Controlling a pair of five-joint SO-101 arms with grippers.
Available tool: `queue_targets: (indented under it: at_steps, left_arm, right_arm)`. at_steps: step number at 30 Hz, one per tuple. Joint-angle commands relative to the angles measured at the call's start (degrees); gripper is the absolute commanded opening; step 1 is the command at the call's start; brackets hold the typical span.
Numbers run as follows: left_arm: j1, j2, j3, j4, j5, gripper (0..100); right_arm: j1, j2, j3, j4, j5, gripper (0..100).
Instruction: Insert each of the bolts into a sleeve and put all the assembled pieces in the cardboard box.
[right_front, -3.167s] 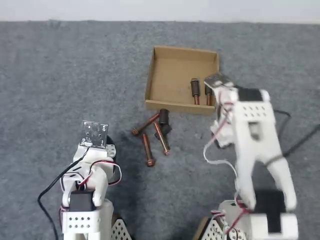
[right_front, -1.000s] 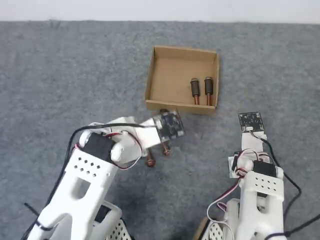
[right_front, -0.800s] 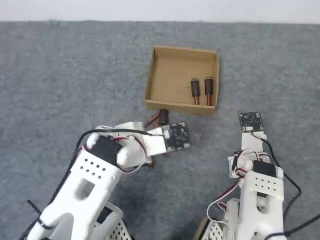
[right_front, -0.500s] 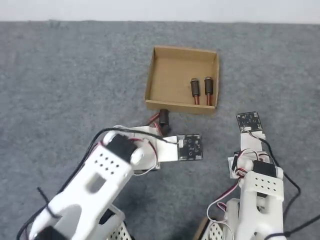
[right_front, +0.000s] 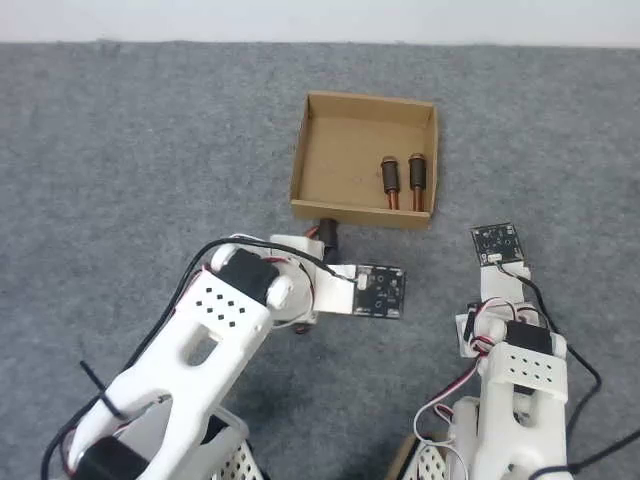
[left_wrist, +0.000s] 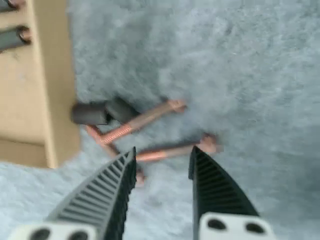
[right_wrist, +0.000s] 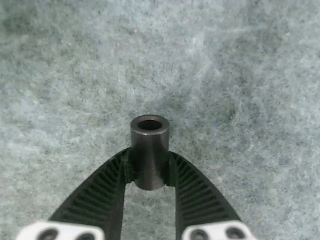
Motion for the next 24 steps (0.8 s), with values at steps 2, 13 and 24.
queue_targets:
  at_steps: [2,13,24]
  left_arm:
    - [-1.05,1.23,0.75,-6.86,-3.43,17]
    - [-3.52,20.31,-10.51,-6.77,-5.45,16]
    - [-0.18,25.05,-10.15,-12.31,-5.27,16]
  right_arm:
    - [0.4,-2.24,-0.44,-0.04,1.23,0.7]
    - [0.4,-2.24,-0.53,-0.04,3.08,0.7]
    - [0.4,-2.24,-0.62,-0.13,3.16,0.7]
